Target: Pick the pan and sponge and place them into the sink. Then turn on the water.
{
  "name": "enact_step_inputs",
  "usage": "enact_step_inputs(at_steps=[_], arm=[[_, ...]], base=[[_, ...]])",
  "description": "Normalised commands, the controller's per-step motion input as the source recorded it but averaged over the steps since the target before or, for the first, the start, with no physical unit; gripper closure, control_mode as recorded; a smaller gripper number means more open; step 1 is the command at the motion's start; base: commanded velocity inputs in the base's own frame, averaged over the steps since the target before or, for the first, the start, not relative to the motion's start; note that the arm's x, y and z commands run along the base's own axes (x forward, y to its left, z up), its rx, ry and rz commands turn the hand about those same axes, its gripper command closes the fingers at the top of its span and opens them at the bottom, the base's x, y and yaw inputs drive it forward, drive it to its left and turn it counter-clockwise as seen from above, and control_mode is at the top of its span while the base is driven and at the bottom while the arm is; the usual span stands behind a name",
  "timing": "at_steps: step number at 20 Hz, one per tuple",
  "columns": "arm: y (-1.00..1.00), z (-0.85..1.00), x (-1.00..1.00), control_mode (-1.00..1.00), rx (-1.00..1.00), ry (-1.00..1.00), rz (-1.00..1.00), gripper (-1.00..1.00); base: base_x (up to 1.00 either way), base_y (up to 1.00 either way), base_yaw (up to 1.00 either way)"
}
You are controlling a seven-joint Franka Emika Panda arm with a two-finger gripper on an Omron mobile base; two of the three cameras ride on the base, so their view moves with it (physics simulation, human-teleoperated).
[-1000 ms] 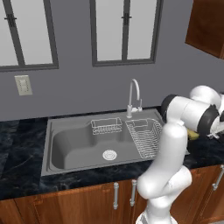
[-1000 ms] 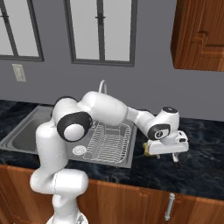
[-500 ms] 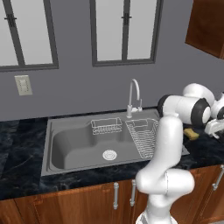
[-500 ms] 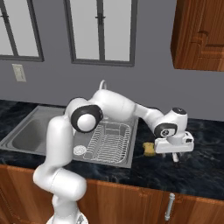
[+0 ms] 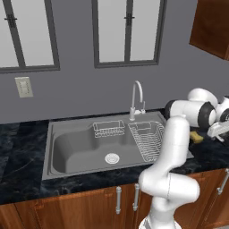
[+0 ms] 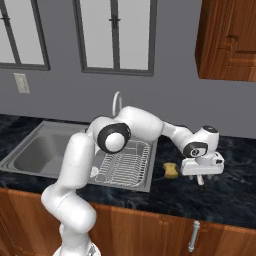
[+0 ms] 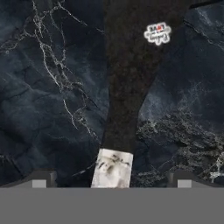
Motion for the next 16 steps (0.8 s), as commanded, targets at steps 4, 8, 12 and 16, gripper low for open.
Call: enact_step_inputs(at_steps=[4,8,12,16], arm=[[-0.08,-0.33,0.19,-1.00,0.00,0.00,0.04,-1.00],[-0.01,-0.29,0.17,-1.00,0.00,0.00,0.02,-1.00],[0.00,-0.24,0.03,-1.00,0.00,0.00,0.00,1.00],[0.17,-0.05,-0.05,-1.00,0.00,0.00,0.00,1.00]], base=[[0.00,0.00,0.00],[0.00,0.00,0.00],[0.00,0.00,0.00],[0.00,0.00,0.00]])
